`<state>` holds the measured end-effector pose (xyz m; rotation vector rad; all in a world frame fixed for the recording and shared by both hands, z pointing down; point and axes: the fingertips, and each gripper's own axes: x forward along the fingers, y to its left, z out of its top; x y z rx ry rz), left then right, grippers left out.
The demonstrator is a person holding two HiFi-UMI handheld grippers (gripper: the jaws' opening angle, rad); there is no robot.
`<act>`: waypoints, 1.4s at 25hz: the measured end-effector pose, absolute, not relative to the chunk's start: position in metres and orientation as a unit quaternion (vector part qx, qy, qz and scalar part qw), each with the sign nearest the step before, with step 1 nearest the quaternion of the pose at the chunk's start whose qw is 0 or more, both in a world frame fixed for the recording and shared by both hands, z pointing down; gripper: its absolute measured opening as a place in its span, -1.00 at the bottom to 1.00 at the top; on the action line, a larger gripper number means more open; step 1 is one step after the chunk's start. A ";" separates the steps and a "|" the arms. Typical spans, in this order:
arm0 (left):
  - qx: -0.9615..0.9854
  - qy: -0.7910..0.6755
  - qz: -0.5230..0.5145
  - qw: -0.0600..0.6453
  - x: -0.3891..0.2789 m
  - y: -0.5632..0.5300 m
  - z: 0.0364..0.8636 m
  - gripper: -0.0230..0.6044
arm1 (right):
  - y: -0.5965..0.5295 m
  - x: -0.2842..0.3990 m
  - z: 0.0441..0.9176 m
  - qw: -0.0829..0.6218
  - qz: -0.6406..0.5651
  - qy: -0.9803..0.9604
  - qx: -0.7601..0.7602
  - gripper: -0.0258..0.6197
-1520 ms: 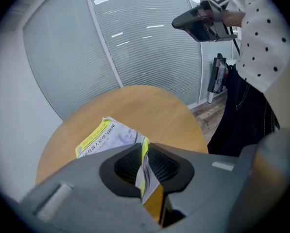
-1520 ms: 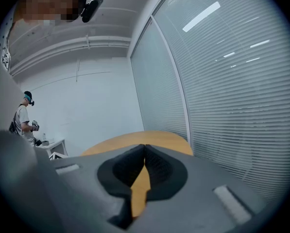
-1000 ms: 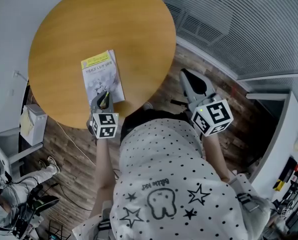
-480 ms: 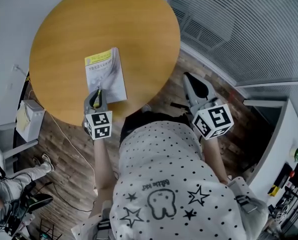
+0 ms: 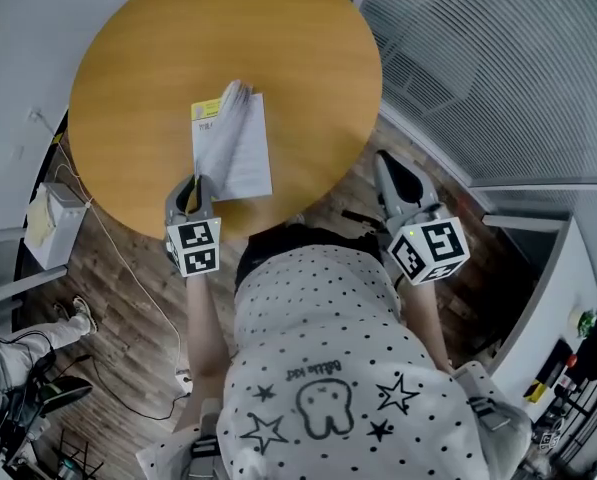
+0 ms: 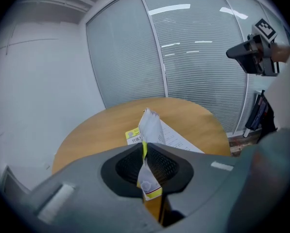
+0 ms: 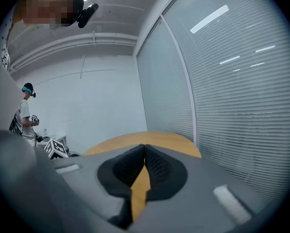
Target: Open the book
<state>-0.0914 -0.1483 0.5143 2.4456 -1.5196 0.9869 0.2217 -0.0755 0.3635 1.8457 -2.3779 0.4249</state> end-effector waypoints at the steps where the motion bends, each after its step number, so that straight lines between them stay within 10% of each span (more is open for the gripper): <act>1: 0.804 -0.498 0.321 0.054 -0.093 -0.148 0.514 -0.81 | -0.075 0.218 0.362 0.049 0.140 -0.781 0.607 -0.91; 35: 0.766 -0.564 0.272 0.145 -0.237 -0.155 0.524 -0.81 | -0.107 0.093 0.356 0.059 0.146 -0.790 0.592 -0.91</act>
